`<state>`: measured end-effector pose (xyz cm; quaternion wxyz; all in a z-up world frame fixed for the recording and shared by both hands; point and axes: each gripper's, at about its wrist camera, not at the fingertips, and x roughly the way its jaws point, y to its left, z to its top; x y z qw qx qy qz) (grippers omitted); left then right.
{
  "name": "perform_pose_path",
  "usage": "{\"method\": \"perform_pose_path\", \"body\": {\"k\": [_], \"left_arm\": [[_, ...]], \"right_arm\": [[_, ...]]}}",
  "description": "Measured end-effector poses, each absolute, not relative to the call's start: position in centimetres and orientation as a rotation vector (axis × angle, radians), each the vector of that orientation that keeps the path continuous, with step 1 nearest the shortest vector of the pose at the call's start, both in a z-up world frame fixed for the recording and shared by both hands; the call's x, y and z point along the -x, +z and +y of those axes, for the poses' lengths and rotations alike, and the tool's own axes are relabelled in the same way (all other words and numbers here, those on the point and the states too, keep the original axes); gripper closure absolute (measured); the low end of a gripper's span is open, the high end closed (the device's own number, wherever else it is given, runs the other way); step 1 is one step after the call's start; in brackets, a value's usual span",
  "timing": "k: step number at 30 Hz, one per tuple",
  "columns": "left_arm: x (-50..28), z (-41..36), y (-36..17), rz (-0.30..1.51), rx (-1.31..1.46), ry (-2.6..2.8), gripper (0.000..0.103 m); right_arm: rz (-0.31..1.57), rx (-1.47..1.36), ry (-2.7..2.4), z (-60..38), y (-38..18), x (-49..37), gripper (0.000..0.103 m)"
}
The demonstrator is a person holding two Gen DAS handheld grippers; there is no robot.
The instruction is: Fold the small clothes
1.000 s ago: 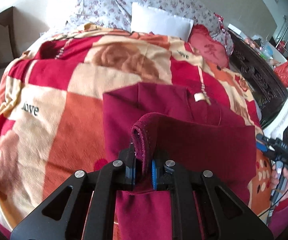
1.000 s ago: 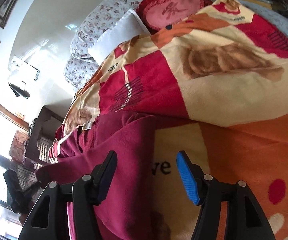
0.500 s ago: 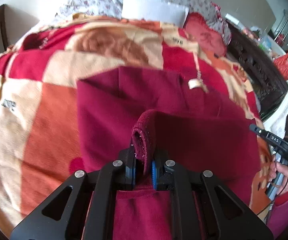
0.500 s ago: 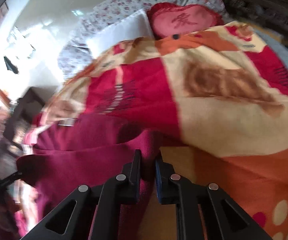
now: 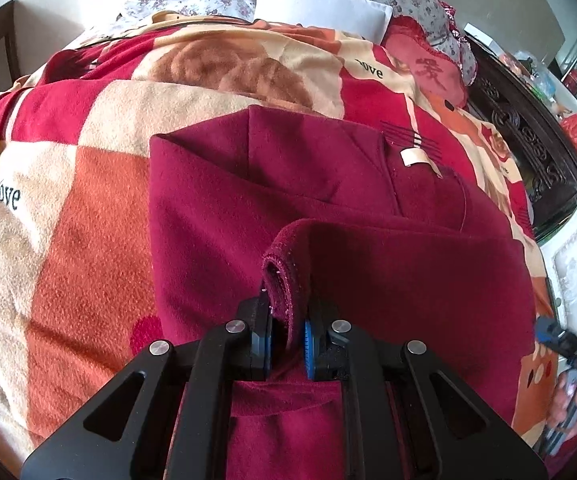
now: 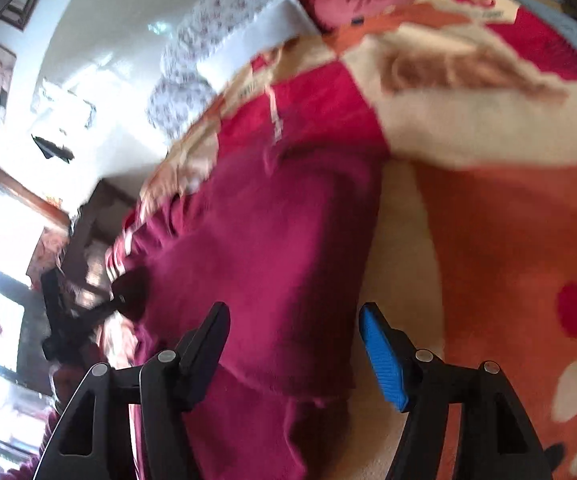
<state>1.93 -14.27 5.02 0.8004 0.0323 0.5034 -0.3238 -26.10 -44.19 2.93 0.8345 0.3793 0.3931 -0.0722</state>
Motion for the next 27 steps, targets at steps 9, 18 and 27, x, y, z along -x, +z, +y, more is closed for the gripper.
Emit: {"method": "perform_pose_path", "body": {"k": [9,18,27], "left_arm": [[-1.4,-13.5,4.4,1.082,-0.100,-0.669,0.088],[0.1,-11.4,7.6,0.988,-0.073,-0.659,0.081],[-0.4,-13.2,3.5,1.020,-0.118,-0.581,0.081]], "right_arm": [[0.919,-0.638,-0.347,-44.7,1.7,26.8,0.085],[0.814,-0.559,-0.289,-41.6,7.3,26.7,0.085],[0.980,-0.345,-0.426,-39.4,3.4,23.7,0.085]]}}
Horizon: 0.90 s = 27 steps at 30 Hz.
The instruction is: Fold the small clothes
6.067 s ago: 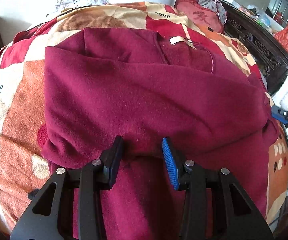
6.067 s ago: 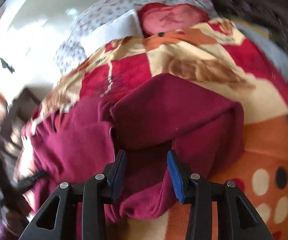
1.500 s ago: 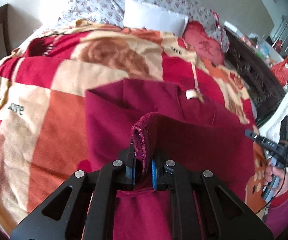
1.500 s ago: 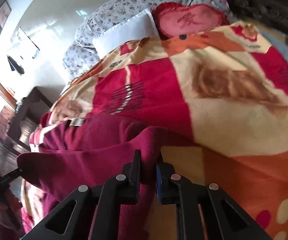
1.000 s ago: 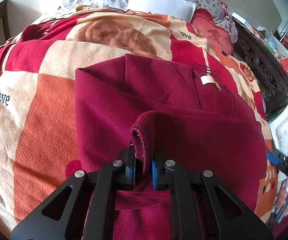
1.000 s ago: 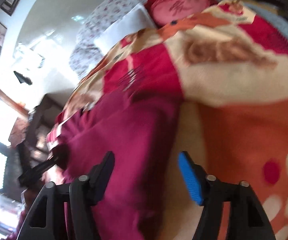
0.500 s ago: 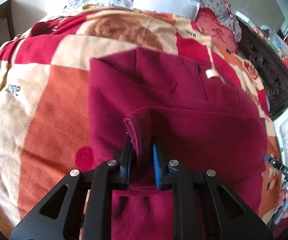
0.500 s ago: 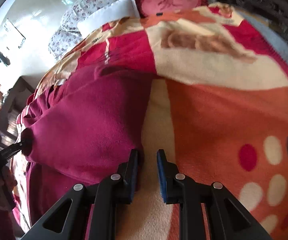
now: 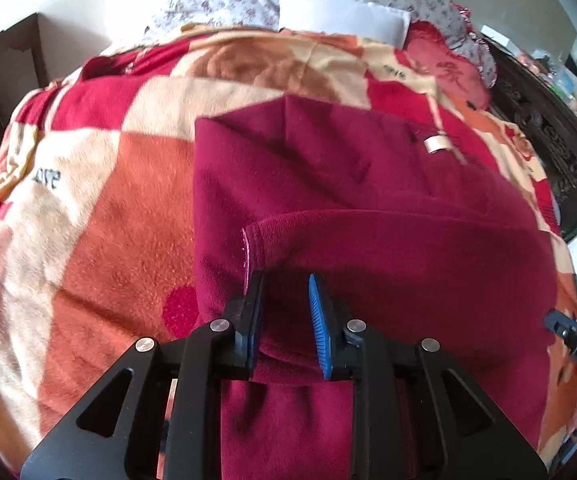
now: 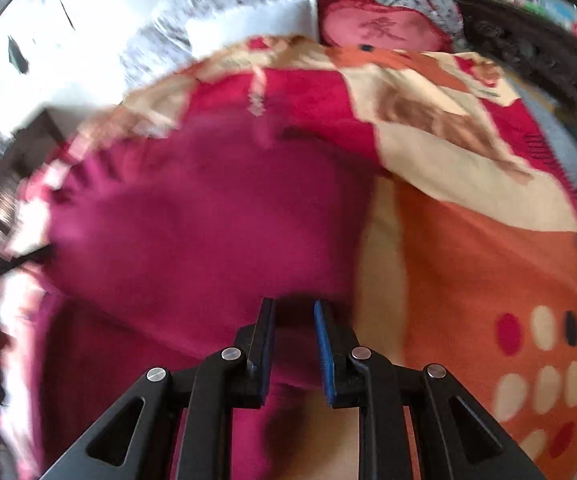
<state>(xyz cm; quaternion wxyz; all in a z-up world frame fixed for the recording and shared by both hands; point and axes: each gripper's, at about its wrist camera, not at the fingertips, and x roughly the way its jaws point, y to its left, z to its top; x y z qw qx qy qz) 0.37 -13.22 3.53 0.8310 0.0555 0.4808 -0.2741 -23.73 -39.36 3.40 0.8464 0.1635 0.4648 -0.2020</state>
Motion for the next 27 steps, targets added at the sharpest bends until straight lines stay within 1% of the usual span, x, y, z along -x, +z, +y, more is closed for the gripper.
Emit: {"method": "perform_pose_path", "body": {"k": [3,9,14,22,25,27], "left_arm": [[-0.3,-13.8,3.1,1.001,-0.149,-0.571,0.081],[0.7,-13.4,4.4,0.996,-0.165,-0.572,0.081],[1.8,-12.9,5.1,0.977,-0.184,-0.561,0.081],[3.3,-11.9,5.7,0.978,-0.190,-0.555,0.081],[4.0,-11.2,5.8,0.984,-0.181,-0.553,0.081],[4.7,-10.6,6.0,0.978,-0.182,-0.553,0.081]], "right_arm": [[0.951,-0.382,-0.409,-40.3,2.9,24.5,0.085],[0.942,-0.390,-0.390,-39.8,4.9,26.0,0.084],[0.929,-0.410,-0.378,-38.7,4.9,26.3,0.077],[0.967,-0.400,-0.433,-38.7,2.5,25.3,0.075],[0.967,-0.419,-0.443,-38.6,3.2,25.8,0.075],[0.962,-0.429,-0.431,-38.3,3.8,26.4,0.072]]}}
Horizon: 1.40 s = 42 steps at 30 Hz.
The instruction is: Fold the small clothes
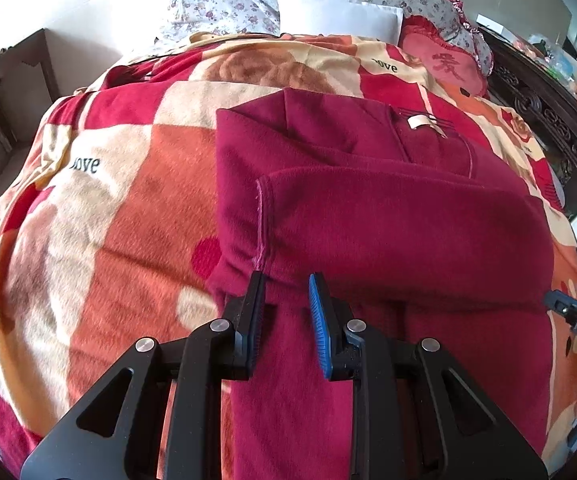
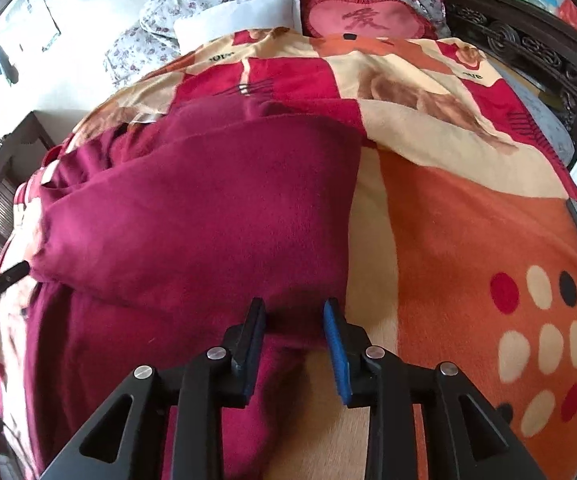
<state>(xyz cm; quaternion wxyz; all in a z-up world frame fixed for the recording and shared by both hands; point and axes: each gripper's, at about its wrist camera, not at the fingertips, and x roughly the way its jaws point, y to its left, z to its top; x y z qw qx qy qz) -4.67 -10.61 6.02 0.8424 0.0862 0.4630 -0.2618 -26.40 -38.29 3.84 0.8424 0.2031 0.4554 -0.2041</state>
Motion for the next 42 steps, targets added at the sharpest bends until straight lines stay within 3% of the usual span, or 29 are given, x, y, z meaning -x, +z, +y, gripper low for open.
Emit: {"method": "perform_pose_path", "body": {"k": [4,16,21,42], "left_arm": [[5.9,-9.3,6.0,0.997,-0.164,-0.562,0.081],[11.7,-2.5,5.4,1.115,-0.146,-0.594,0.080],[15.1,0.7,5.5,1.151,-0.108,-0.621,0.064],[23.1,5.8,3.3,1.297,0.031,-0.717,0.064]], "right_arm": [[0.953,-0.453,-0.373,-36.8,5.2,28.5,0.058],[1.004,-0.469,-0.249,-32.0,5.5,35.9,0.056],[1.021,-0.559,-0.197,-30.7,4.3,39.3,0.056],[1.006,-0.733,-0.053,-23.6,1.6,48.2,0.048]]}}
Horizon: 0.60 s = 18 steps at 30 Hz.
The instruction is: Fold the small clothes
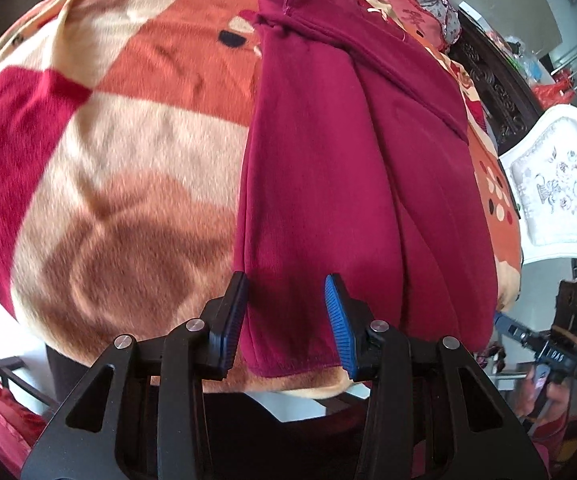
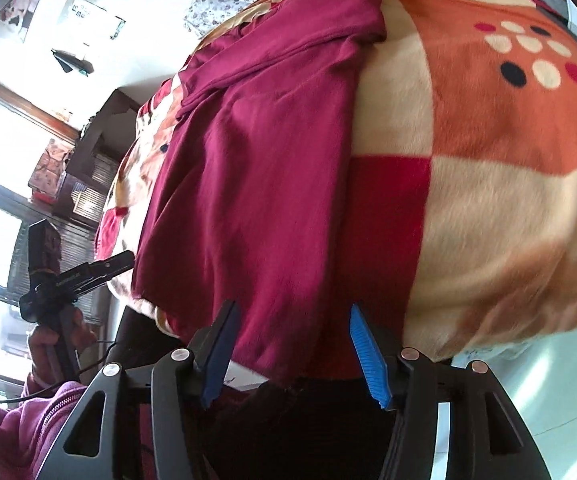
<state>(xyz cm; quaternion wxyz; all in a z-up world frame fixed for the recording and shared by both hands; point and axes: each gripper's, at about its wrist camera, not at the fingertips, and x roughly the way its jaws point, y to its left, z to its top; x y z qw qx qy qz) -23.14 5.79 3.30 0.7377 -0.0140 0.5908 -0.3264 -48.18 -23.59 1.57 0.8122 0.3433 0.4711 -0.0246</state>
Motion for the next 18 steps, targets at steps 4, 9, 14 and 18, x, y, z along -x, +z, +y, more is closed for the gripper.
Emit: {"method": "perform_pose_path", "body": {"k": [4,9,14,18], "left_arm": [[23.4,6.2,2.7,1.326,0.078,-0.728,0.057],[23.6,6.5,2.6,1.321,0.086,-0.725,0.057],[23.2,7.1,2.5,1.331,0.108,-0.715,0.057],[22.7,7.9,2.2,1.346,0.138,-0.685,0.057]], "right_arm": [[1.003,-0.765,-0.047,-23.1,0.7,48.7,0.045],[0.988,-0.791,-0.026,-22.8,0.4,48.9,0.045],[0.978,-0.821,-0.022,-22.8,-0.2,48.9,0.045],[0.985,-0.815,-0.018,-22.8,-0.2,48.8,0.045]]}}
